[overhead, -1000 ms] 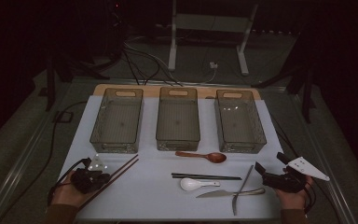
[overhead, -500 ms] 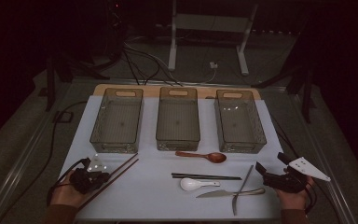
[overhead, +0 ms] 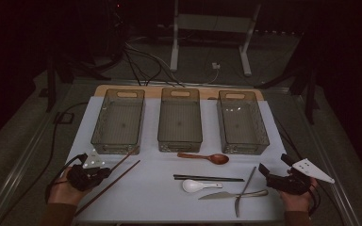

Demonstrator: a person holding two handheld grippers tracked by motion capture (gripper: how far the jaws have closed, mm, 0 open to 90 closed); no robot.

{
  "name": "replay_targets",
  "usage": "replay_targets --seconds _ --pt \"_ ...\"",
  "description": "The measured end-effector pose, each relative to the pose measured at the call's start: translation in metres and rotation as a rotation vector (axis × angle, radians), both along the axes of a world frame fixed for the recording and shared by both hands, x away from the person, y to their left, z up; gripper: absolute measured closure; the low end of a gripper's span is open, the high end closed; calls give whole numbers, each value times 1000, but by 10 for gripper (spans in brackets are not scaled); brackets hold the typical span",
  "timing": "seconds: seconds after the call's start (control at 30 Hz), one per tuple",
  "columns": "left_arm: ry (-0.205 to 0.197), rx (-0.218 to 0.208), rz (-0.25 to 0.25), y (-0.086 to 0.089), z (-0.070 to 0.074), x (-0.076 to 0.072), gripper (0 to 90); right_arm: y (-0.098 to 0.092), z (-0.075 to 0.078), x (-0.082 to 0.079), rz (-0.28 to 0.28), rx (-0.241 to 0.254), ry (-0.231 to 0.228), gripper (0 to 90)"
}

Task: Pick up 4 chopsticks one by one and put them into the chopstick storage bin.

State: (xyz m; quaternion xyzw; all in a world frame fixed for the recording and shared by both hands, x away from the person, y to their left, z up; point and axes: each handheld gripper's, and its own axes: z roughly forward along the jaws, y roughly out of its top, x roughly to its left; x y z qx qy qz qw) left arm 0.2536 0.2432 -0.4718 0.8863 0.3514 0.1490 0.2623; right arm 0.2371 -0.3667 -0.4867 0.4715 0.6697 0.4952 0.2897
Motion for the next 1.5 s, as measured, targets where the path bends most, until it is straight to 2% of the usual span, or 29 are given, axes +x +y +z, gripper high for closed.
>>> replay_targets --seconds 0.53,1.03,1.5 --pt "-20 -26 31 -1 20 6 861 0 0 0 -4 2 -1 0" --pt "-11 -39 95 -1 31 24 860 -1 0 0 -8 2 -5 0" --pt "-17 -49 126 -5 43 37 860 -1 1 0 -10 4 -7 0"
